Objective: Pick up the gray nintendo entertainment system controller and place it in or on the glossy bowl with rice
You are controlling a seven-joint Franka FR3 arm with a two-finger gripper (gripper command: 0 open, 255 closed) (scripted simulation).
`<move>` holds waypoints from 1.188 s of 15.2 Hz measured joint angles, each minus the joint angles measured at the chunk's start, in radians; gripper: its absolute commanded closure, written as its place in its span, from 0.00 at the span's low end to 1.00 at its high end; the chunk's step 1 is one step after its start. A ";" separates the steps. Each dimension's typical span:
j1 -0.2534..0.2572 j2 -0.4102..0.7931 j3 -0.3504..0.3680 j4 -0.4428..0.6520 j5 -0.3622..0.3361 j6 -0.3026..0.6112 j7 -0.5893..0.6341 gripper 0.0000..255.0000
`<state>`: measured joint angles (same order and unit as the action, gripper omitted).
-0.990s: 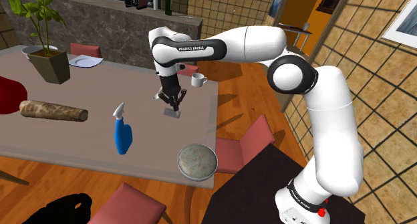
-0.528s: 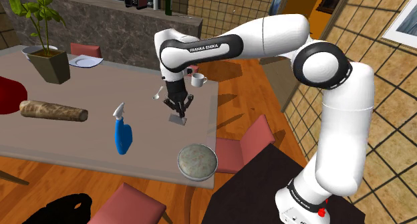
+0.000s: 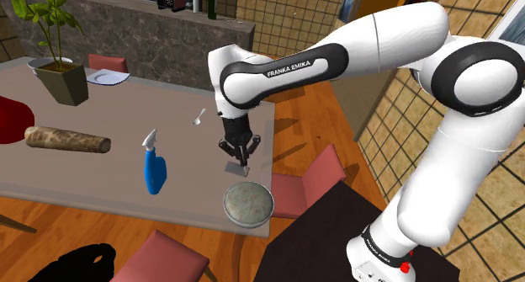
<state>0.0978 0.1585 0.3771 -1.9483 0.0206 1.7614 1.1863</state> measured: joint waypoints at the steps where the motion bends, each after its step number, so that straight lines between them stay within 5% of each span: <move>1: 0.002 -0.035 0.006 -0.040 0.015 0.007 0.003 1.00; 5: 0.014 -0.120 0.024 -0.151 0.056 0.040 0.012 1.00; 18: 0.023 -0.036 0.026 -0.237 0.029 0.205 0.030 1.00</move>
<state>0.1203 0.1227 0.4027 -2.1853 0.0501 1.9666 1.2159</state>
